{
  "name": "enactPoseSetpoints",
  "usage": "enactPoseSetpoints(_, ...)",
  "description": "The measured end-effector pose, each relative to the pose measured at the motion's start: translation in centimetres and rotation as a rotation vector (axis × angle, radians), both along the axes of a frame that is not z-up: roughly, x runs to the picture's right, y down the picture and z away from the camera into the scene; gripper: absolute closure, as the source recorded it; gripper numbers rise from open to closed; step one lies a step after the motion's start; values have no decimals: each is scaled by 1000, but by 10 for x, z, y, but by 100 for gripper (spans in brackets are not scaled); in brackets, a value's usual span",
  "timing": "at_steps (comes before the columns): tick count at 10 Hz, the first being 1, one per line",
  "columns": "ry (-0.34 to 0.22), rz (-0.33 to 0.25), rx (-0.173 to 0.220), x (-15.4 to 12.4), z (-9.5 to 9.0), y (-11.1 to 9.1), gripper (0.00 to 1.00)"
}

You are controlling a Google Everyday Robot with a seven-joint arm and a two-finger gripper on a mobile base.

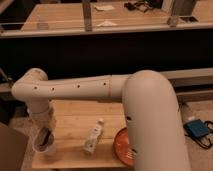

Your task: Place the eraser in the ceramic cup

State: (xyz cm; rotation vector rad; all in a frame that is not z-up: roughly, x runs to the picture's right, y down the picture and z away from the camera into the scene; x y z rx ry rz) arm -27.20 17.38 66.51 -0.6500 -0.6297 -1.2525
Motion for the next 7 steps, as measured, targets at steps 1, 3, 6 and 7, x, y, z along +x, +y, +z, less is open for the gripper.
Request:
enactPoseSetpoints(1, 0, 0, 0, 0, 0, 0, 96)
enactPoseSetpoints(3, -2, -2, 0, -1, 0, 0, 96)
enactPoseSetpoints(6, 1, -14, -2, 0, 1, 1, 96)
enactPoseSetpoints(7, 2, -15, -3, 0, 1, 1, 96)
